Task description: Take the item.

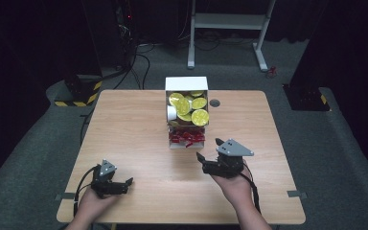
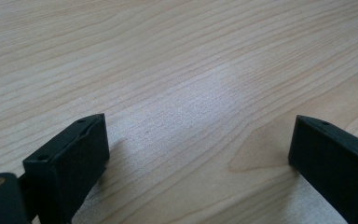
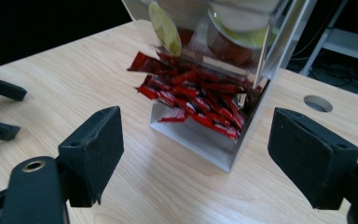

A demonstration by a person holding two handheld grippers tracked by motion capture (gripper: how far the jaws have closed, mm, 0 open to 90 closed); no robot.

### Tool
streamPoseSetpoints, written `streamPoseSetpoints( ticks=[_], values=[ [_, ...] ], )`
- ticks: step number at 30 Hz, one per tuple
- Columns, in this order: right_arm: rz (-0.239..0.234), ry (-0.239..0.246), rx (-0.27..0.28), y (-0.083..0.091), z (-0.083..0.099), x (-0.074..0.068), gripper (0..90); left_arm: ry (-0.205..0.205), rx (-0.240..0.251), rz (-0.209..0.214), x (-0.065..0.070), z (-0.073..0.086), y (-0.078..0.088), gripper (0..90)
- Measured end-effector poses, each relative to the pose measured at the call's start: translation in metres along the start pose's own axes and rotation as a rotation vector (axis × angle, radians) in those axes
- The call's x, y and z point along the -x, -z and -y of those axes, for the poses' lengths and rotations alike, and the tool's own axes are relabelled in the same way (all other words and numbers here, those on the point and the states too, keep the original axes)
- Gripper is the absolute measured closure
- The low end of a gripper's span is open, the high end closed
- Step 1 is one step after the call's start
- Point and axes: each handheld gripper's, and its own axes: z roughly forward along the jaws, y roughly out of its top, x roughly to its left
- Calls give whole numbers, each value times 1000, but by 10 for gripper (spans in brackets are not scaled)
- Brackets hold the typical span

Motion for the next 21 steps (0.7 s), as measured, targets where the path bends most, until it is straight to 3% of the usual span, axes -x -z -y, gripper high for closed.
streamPoseSetpoints(
  ticks=[21],
  values=[
    [4, 29, 60, 6, -33, -7, 228, 1, 3, -4, 0, 0, 1, 66]
  ],
)
